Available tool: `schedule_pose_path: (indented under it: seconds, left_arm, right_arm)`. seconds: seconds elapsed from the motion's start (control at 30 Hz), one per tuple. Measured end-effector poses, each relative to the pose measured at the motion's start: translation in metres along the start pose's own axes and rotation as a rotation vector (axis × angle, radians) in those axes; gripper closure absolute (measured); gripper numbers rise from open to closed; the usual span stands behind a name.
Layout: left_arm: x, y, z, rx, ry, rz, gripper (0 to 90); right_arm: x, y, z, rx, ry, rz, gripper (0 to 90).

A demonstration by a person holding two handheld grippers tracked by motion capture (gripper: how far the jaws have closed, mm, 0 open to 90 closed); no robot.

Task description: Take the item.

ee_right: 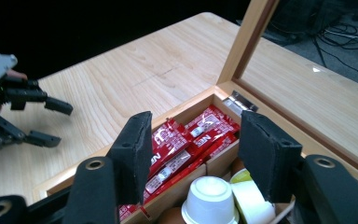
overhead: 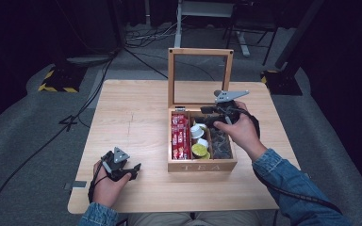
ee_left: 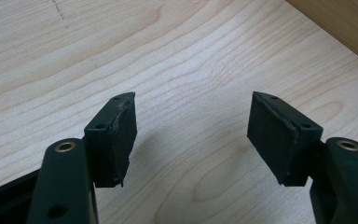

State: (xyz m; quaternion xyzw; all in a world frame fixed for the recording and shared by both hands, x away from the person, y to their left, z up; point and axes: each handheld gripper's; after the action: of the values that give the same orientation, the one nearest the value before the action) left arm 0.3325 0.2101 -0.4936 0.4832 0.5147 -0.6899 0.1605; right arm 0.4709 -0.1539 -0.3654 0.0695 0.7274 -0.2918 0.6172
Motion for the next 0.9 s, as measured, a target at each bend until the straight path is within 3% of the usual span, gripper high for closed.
schedule_pose_path:
  seconds: [0.07,0.3,0.57,0.73,0.9]
  left_arm:
    - [0.001,0.001,0.000,-0.001,0.001,-0.001,32.8]
    - [0.004,0.005,-0.003,-0.006,0.001,-0.016,31.6]
    - [0.007,0.007,-0.006,0.006,-0.016,0.009,27.9]
    - [0.007,0.007,-0.006,0.009,-0.017,0.007,27.5]
    - [0.007,0.007,-0.005,0.004,-0.016,0.009,27.5]
  right_arm:
    - [0.003,0.005,-0.004,-0.002,-0.021,-0.004,43.9]
    - [0.017,0.022,-0.020,-0.018,-0.025,-0.088,44.5]
    - [0.029,0.039,-0.036,-0.018,-0.045,-0.181,44.0]
    - [0.034,0.046,-0.043,-0.020,-0.039,-0.207,42.5]
    - [0.039,0.056,-0.053,0.014,-0.035,-0.246,42.0]
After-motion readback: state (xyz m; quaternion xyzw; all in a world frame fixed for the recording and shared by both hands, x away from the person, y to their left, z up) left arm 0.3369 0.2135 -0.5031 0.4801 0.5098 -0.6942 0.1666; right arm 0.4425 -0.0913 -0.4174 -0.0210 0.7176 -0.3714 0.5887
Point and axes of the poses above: each handheld gripper's, and its own axes: y roughly forward along the jaws, x roughly out of its underside, z roughly to its right, and after that the axes turned 12 degrees about z, right-handed
